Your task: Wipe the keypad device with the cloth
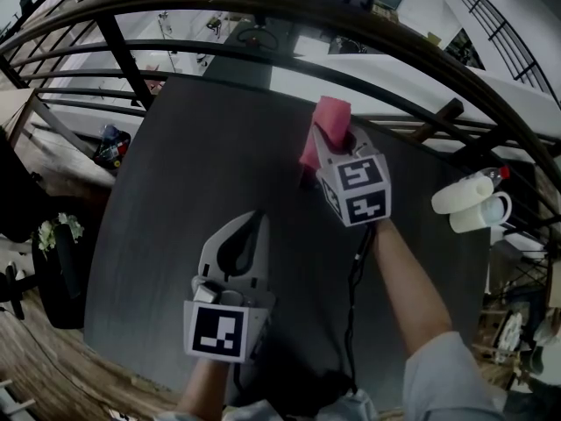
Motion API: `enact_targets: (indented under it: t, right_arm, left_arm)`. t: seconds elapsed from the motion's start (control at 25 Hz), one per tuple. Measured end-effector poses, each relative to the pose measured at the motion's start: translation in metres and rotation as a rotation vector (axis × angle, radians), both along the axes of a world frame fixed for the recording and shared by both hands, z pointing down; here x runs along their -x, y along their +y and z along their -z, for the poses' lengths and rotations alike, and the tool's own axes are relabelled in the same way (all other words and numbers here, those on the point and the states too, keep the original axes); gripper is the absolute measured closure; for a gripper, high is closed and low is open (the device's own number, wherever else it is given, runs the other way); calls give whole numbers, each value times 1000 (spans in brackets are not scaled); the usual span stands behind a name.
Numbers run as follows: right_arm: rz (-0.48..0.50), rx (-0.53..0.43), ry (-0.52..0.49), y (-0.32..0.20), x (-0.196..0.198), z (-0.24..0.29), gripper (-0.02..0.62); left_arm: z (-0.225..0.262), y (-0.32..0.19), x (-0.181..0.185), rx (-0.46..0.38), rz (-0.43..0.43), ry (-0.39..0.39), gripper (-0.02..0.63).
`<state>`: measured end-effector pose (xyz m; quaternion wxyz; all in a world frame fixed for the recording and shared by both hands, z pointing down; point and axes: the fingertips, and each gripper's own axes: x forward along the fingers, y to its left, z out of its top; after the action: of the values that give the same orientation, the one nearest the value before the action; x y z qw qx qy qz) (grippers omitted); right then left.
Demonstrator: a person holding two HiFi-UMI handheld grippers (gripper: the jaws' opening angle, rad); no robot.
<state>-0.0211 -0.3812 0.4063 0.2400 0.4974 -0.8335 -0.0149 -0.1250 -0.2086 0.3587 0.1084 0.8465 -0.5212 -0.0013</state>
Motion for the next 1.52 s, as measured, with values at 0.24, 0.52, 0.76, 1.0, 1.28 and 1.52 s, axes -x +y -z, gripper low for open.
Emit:
enact_targets:
  t: [0.24, 0.52, 0.76, 1.0, 1.28, 1.52]
  right_arm:
    - [-85, 32, -13, -12, -25, -7, 565]
    - [-199, 8, -39, -3, -78, -6, 565]
    - [-305, -13, -82, 13, -125, -6, 565]
    - [-374, -12, -127, 30, -154, -12, 565]
    - [-425, 36, -200, 56, -166, -30, 565]
    - [-429, 125, -235, 85, -159, -67, 566]
  left_arm:
    - [-2, -1, -2, 6, -5, 0, 592]
    - [-2, -1, -7, 8, -18, 2, 594]
    - [-2, 2, -14, 8, -30, -3, 592]
    - [-1, 5, -19, 8, -34, -10, 592]
    - [5, 10, -25, -2, -31, -18, 592]
    - [7, 17, -31, -11, -34, -31, 592]
